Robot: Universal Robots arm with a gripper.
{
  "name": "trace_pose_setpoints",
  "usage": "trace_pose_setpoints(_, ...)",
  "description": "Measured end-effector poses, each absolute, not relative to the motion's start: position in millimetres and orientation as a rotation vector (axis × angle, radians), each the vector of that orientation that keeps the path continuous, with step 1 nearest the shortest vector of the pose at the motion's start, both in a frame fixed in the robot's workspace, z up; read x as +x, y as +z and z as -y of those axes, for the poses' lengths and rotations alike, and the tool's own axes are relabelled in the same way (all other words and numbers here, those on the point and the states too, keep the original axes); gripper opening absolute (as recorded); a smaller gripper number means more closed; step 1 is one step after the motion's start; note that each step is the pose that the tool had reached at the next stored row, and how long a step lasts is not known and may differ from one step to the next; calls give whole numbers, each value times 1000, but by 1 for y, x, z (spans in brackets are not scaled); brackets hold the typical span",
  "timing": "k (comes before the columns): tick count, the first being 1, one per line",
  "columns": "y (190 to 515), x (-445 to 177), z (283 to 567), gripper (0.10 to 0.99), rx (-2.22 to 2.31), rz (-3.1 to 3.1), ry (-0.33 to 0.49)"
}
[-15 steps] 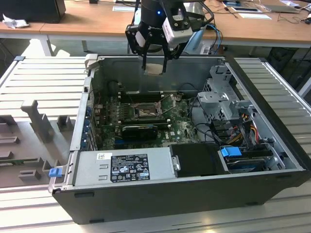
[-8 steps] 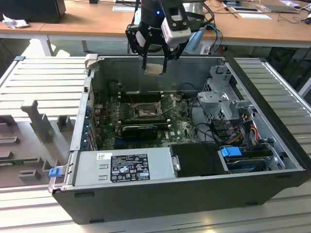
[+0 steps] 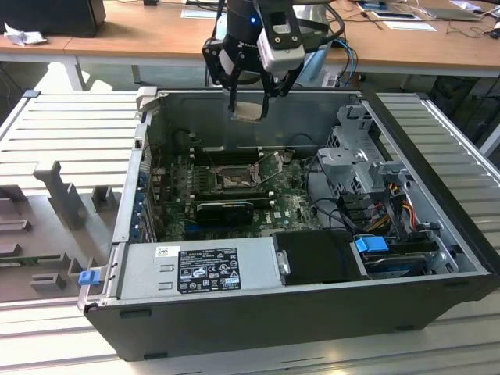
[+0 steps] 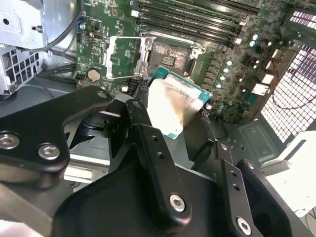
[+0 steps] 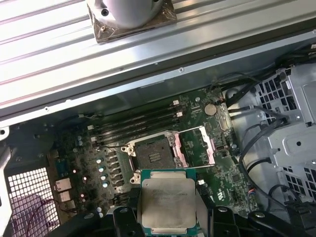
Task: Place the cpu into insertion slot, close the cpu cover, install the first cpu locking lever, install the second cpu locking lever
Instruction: 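Place the cpu into insertion slot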
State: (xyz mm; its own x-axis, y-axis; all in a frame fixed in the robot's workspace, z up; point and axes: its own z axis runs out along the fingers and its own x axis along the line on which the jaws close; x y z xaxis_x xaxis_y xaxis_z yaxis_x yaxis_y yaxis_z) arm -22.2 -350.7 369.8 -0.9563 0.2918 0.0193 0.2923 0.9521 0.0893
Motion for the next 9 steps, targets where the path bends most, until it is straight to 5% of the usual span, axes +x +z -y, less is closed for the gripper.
trace_pose_setpoints(9, 369, -22, 351, 529, -593, 3080, -144)
